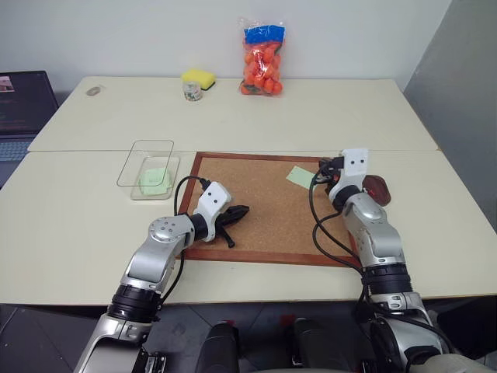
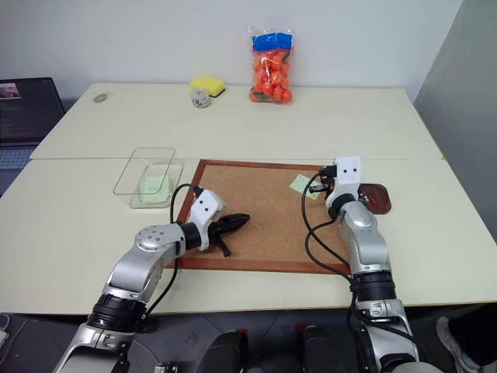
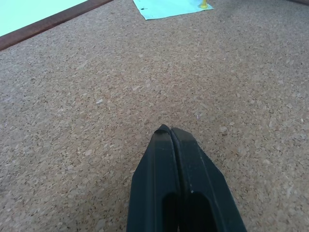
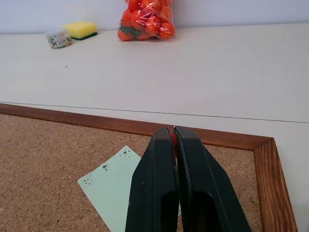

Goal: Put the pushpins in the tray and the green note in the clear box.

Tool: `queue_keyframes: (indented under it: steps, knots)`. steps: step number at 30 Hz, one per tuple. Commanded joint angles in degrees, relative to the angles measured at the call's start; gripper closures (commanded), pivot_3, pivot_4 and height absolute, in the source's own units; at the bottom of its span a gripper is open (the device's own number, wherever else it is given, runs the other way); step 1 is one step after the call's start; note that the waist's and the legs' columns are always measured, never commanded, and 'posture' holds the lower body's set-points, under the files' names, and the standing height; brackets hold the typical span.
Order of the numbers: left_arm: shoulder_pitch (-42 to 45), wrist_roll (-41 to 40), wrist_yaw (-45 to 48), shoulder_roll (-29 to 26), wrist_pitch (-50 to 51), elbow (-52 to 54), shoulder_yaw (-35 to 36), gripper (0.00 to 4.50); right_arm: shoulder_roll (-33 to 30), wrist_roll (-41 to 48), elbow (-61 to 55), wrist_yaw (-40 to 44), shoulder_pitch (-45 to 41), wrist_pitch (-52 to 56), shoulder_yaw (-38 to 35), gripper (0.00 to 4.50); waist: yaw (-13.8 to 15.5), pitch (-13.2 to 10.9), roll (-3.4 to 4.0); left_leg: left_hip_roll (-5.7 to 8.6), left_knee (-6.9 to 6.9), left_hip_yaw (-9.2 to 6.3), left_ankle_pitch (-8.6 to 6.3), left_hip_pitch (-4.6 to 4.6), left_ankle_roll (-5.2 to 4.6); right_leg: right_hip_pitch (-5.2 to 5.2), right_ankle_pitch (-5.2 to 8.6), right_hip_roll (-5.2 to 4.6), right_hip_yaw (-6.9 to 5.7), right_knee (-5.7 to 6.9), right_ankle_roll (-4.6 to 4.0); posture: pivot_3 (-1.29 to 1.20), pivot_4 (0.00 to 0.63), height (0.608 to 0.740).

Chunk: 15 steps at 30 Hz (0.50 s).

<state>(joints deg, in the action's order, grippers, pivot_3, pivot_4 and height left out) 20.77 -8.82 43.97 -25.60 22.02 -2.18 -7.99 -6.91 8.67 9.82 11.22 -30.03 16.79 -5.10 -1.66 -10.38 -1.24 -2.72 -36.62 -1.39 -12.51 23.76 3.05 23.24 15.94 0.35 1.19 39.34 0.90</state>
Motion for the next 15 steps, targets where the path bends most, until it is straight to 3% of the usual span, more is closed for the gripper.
queue_keyframes:
  steps: [1,8,15]
  knots:
    - [-1.2,0.7,-0.1,-0.1,1.2,-0.2,-1.1,4.5,-3.6,1.1,-8.1,-0.1,2.7,1.3,-3.2,4.46,0.1,0.0,0.0,0.0,0.0,0.0,0.0,0.01,0.0,0.0,0.0,0.0,0.0,-0.01,0.0,0.0,0.15,0.74]
    - [-1.3,0.6,0.0,-0.2,1.2,-0.1,-1.3,4.5,-11.3,0.4,-13.9,-1.1,11.0,8.3,-8.1,4.46,0.1,0.0,0.02,0.02,0.1,0.01,0.0,-0.01,0.0,-0.04,0.01,-0.02,-0.01,-0.12,0.02,0.0,0.15,0.74]
    - [-1.0,0.7,0.3,-0.1,0.9,-0.7,-1.5,4.5,-13.6,2.1,-13.9,-0.4,12.5,13.2,-9.4,4.46,0.0,0.1,0.09,0.01,0.1,0.03,0.0,-0.07,-0.01,-0.05,0.0,0.0,0.02,-0.1,0.04,0.0,0.15,0.74]
